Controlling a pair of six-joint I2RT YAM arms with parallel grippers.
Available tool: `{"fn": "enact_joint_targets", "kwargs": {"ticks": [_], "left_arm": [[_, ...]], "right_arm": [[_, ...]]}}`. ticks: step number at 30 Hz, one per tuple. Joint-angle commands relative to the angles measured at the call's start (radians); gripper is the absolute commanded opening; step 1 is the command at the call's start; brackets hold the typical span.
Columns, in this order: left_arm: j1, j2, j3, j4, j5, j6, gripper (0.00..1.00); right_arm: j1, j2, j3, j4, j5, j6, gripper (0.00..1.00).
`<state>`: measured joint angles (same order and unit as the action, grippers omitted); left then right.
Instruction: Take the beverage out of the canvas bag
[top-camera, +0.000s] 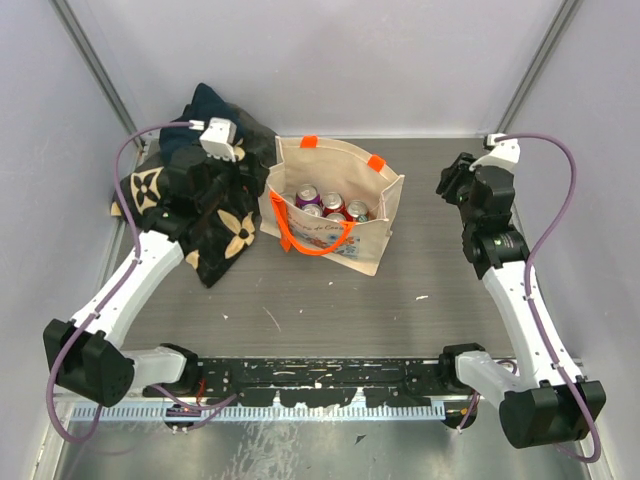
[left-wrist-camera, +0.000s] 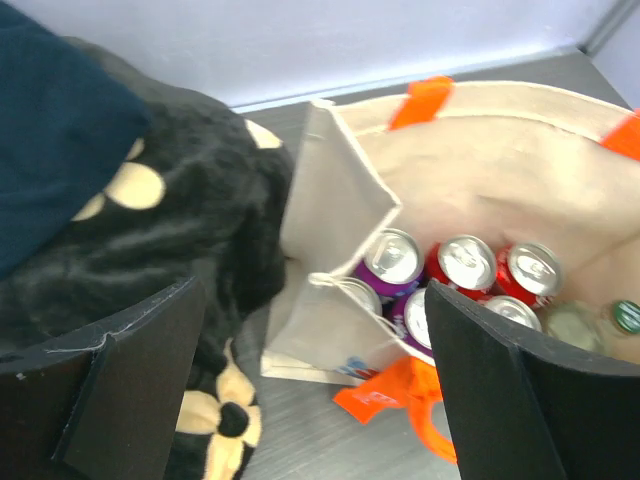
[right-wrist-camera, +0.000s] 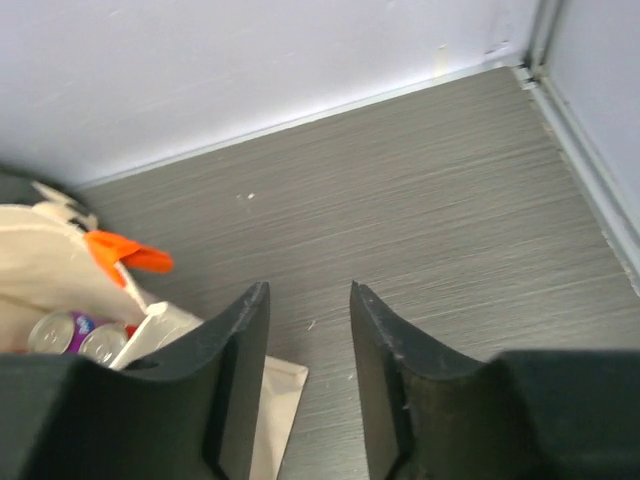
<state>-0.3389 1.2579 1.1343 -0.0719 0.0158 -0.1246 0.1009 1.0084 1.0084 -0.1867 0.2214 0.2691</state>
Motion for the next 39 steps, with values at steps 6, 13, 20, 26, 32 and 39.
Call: {"fn": "enact_joint_targets", "kwargs": {"ticks": [6, 13, 20, 26, 32, 39], "left_arm": [[-0.103, -0.067, 0.022, -0.083, 0.043, -0.063, 0.98], [-0.123, -0.036, 0.019, -0.138, -0.011, -0.151, 0.98], [-0.133, 0.004, 0.043, -0.206, -0.049, -0.23, 0.98], [-0.135, 0.056, 0.036, -0.221, -0.055, -0.24, 0.98], [-0.137, 0.073, -0.02, -0.185, 0.012, -0.265, 0.7], [-0.147, 0.041, -0.127, -0.143, 0.086, -0.296, 0.28]], "right_arm": [[0.073, -0.043, -0.004, -0.002, -0.081, -0.002, 0.63], [0.079, -0.097, -0.012, -0.01, -0.158, -0.005, 0.69], [0.09, -0.079, 0.043, -0.04, -0.232, -0.027, 0.69], [0.113, -0.059, 0.065, -0.028, -0.269, -0.032, 0.69], [0.158, 0.003, 0.116, -0.001, -0.332, -0.031, 0.68], [0.328, 0.101, 0.139, 0.003, -0.329, -0.058, 0.68]]}}
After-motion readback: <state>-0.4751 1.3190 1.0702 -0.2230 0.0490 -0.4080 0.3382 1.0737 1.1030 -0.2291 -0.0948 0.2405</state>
